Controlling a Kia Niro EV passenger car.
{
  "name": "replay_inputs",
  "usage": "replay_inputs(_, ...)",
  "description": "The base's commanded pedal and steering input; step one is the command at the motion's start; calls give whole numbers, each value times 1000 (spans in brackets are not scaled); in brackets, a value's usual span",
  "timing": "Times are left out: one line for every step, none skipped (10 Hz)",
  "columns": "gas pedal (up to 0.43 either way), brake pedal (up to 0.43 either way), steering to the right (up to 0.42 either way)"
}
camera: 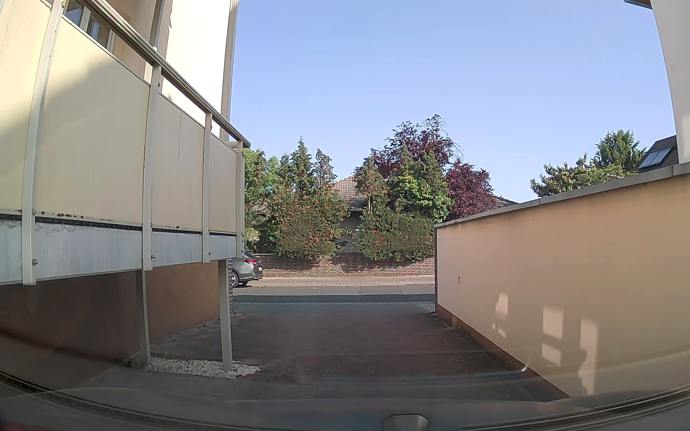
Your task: Follow the waypoints while adhering to traffic rules and regulations
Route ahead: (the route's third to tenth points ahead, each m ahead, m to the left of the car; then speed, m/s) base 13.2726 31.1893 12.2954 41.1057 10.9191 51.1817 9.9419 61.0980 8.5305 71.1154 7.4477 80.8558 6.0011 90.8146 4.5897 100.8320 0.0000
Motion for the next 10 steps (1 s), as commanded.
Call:
replay_inputs(0, 390, -1)
replay_inputs(0, 372, -1)
replay_inputs(0, 335, -1)
replay_inputs(0, 280, -1)
replay_inputs(0, 195, -1)
replay_inputs(0, 134, 0)
replay_inputs(0, 110, 5)
replay_inputs(0, 79, 6)
replay_inputs(0, 79, 7)
replay_inputs(0, 49, 11)
